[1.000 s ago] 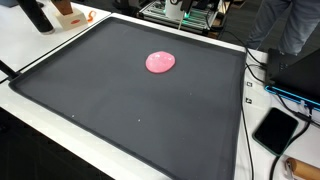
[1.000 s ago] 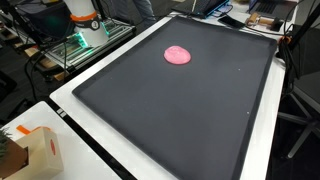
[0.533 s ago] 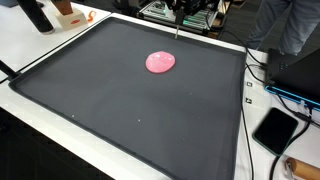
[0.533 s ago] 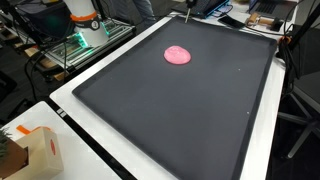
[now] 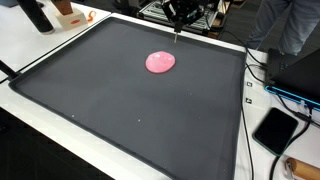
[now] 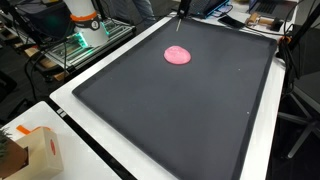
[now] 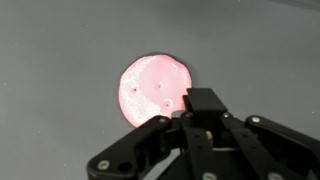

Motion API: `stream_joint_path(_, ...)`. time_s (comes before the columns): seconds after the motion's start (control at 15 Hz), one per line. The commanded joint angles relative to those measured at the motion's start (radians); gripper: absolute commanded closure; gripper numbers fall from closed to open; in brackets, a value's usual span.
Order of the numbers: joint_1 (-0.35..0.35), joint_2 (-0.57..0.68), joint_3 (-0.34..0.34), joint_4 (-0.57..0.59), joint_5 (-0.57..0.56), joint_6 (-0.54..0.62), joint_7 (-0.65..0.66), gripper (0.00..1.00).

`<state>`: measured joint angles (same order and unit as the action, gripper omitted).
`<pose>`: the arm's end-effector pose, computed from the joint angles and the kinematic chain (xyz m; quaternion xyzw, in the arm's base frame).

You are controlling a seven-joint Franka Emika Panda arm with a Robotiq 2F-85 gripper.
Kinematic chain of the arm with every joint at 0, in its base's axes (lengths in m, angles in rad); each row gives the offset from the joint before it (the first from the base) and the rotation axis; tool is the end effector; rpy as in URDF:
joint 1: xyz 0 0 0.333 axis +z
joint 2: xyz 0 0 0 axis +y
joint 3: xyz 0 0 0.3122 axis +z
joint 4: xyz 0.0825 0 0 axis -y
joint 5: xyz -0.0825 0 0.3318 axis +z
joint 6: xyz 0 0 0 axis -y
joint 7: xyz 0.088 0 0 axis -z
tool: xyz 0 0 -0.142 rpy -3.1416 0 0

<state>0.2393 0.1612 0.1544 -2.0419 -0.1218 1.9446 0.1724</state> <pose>0.4642 0.1784 0.3398 0.9812 0.1391 -0.1109 0.0750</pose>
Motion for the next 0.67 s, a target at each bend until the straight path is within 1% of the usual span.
stream_joint_path(0.0,-0.012,-0.021,0.006,-0.075,-0.030,0.085,-0.034,0.97)
stream_joint_path(0.27,-0.018,-0.010,0.006,-0.112,-0.041,0.161,-0.078,0.97)
stream_joint_path(0.6,-0.027,0.009,-0.004,-0.140,-0.078,0.244,-0.079,0.97)
